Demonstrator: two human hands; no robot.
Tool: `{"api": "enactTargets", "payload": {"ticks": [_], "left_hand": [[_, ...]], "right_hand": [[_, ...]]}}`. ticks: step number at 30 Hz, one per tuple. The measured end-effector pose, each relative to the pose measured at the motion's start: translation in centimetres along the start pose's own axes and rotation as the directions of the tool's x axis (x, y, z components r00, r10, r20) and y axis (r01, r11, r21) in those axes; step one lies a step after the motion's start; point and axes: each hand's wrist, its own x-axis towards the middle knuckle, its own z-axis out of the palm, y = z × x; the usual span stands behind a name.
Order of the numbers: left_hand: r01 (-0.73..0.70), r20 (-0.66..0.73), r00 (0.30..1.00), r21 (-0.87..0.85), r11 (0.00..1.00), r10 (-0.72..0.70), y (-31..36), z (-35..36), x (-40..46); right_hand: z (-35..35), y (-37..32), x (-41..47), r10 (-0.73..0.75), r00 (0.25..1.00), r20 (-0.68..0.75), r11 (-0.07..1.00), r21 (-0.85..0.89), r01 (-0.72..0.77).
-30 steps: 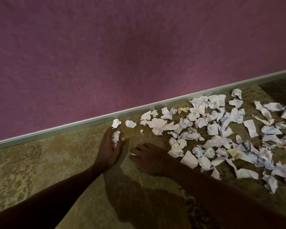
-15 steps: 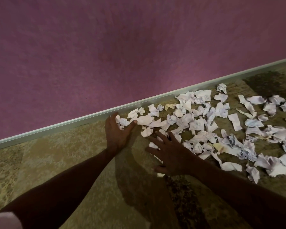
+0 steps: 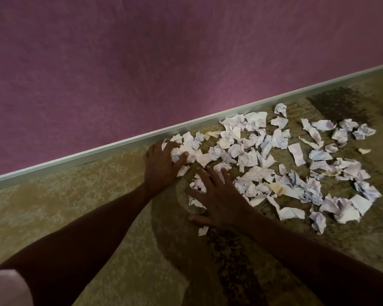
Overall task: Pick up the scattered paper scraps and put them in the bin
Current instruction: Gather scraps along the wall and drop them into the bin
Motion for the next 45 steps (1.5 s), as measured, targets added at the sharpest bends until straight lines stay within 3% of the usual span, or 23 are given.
{"api": "enactTargets", "payload": {"ticks": [5,10,15,18,22,25,28,31,33,35,37,40,42,45], "left_hand": [[-0.085,0.031,0.996,0.057,0.995,0.084,-0.5,-0.5,-0.3],[-0.131,0.089,0.989,0.107,0.986,0.122,-0.3,-1.7,-1.1],[-0.093,0.095,0.992,0.044,0.995,0.089,0.1,-3.1,-0.8],[-0.024,0.036,0.999,-0.043,0.999,0.026,1.0,-4.3,-0.2],[0.086,-0.009,0.996,-0.195,0.977,-0.09,2.9,-6.0,0.6],[0.189,-0.001,0.979,-0.361,0.913,-0.203,4.7,-7.4,0.7],[0.199,-0.027,0.969,-0.504,0.841,-0.245,6.5,-8.8,0.8],[0.172,-0.056,0.965,-0.601,0.781,-0.256,8.4,-10.2,1.0],[0.181,-0.041,0.96,-0.666,0.723,-0.278,9.7,-11.1,1.0],[0.172,-0.017,0.964,-0.718,0.675,-0.264,11.1,-12.0,0.9],[0.17,0.014,0.969,-0.757,0.631,-0.245,12.3,-12.8,0.9],[0.17,0.03,0.97,-0.793,0.585,-0.241,13.5,-13.9,1.3],[0.167,0.034,0.97,-0.815,0.556,-0.242,14.0,-14.4,1.7],[0.167,0.059,0.976,-0.817,0.552,-0.209,14.9,-15.1,2.2]], "right_hand": [[-0.3,0.9,1.8,-0.091,0.994,-0.053,0.991,-0.102,0.085],[0.6,1.8,2.6,-0.168,0.983,-0.068,0.982,-0.094,0.162],[1.0,2.0,3.1,-0.2,0.974,-0.103,0.975,-0.116,0.188],[-0.6,1.8,3.8,-0.182,0.973,-0.141,0.98,0.053,0.191],[-4.0,1.4,4.6,0.086,0.962,-0.26,0.931,0.364,0.015],[-7.3,1.1,5.1,0.37,0.89,-0.266,0.752,0.648,-0.119],[-9.5,1.0,6.2,0.663,0.721,-0.204,0.5,0.836,-0.224],[-11.5,1.1,7.4,0.849,0.528,0.011,0.149,0.954,-0.26],[-13.1,1.1,7.9,0.858,0.471,0.205,-0.13,0.974,-0.187],[-14.3,1.2,8.3,0.804,0.468,0.368,-0.334,0.929,-0.156],[-15.3,1.2,8.7,0.749,0.509,0.424,-0.427,0.896,-0.119],[-16.6,1.3,8.7,0.702,0.594,0.393,-0.467,0.884,-0.034],[-17.8,1.3,8.5,0.692,0.626,0.36,-0.446,0.895,-0.022],[-19.0,1.5,8.5,0.644,0.656,0.393,-0.519,0.855,-0.003]]}}
